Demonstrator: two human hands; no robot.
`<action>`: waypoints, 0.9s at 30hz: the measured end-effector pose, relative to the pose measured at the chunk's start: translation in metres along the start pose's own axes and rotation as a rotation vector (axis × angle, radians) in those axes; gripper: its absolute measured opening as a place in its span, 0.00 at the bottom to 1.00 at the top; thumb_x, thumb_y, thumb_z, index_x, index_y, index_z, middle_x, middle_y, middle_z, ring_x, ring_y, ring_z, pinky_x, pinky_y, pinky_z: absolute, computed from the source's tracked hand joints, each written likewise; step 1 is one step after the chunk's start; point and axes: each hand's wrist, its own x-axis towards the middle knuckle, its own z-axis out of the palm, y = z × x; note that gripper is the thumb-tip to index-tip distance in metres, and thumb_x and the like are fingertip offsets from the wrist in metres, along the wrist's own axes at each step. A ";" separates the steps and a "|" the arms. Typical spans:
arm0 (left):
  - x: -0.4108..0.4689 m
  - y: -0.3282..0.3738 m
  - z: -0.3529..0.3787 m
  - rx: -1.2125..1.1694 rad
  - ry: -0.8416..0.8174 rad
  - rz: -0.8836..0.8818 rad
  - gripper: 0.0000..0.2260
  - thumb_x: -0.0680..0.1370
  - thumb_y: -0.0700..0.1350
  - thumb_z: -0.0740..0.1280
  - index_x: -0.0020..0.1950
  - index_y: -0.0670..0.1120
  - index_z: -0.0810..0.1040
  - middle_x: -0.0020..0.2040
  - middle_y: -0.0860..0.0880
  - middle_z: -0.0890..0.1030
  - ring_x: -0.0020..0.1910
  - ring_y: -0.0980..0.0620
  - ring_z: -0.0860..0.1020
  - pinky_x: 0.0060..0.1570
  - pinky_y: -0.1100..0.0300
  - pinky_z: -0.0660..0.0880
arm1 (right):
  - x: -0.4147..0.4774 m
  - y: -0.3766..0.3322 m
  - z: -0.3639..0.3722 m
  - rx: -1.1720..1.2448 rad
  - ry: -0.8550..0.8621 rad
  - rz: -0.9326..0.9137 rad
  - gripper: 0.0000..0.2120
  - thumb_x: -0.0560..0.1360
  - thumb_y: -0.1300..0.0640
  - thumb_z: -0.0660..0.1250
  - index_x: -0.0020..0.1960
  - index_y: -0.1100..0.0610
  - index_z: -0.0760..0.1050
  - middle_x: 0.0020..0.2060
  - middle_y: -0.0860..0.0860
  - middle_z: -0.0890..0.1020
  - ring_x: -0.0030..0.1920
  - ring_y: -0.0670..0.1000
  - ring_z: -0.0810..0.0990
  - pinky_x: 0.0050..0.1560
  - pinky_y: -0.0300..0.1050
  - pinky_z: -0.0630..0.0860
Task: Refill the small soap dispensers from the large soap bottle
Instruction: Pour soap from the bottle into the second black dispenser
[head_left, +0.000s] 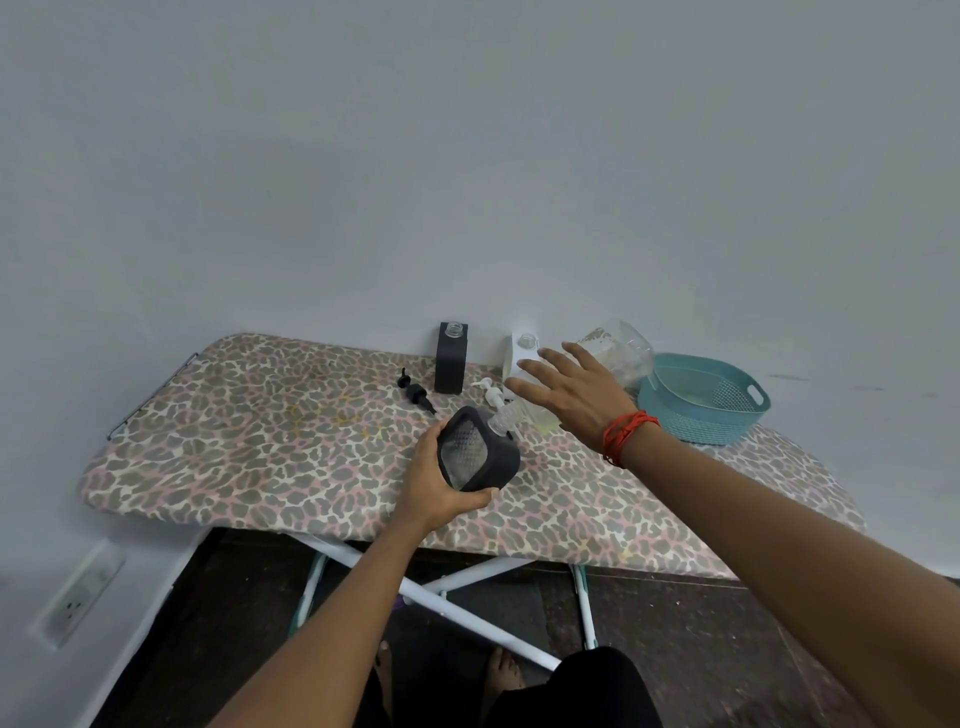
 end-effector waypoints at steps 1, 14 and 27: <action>0.000 0.000 0.000 -0.003 0.000 0.004 0.53 0.60 0.54 0.85 0.78 0.52 0.61 0.71 0.55 0.68 0.69 0.57 0.68 0.66 0.62 0.67 | 0.001 0.000 -0.001 -0.009 0.009 -0.008 0.41 0.65 0.70 0.74 0.72 0.49 0.63 0.66 0.58 0.77 0.66 0.64 0.76 0.67 0.65 0.70; 0.002 -0.003 -0.002 -0.023 -0.004 0.046 0.55 0.61 0.48 0.85 0.81 0.50 0.58 0.75 0.52 0.65 0.72 0.57 0.64 0.71 0.58 0.65 | 0.013 -0.003 -0.021 -0.109 0.116 -0.089 0.29 0.73 0.66 0.68 0.72 0.49 0.69 0.66 0.57 0.76 0.66 0.63 0.75 0.69 0.64 0.68; 0.001 -0.004 -0.002 -0.074 0.012 -0.026 0.56 0.58 0.53 0.86 0.78 0.51 0.56 0.69 0.57 0.64 0.70 0.55 0.66 0.66 0.60 0.65 | 0.032 -0.013 -0.049 -0.245 0.176 -0.193 0.24 0.79 0.61 0.64 0.73 0.48 0.66 0.66 0.55 0.76 0.66 0.60 0.74 0.70 0.62 0.65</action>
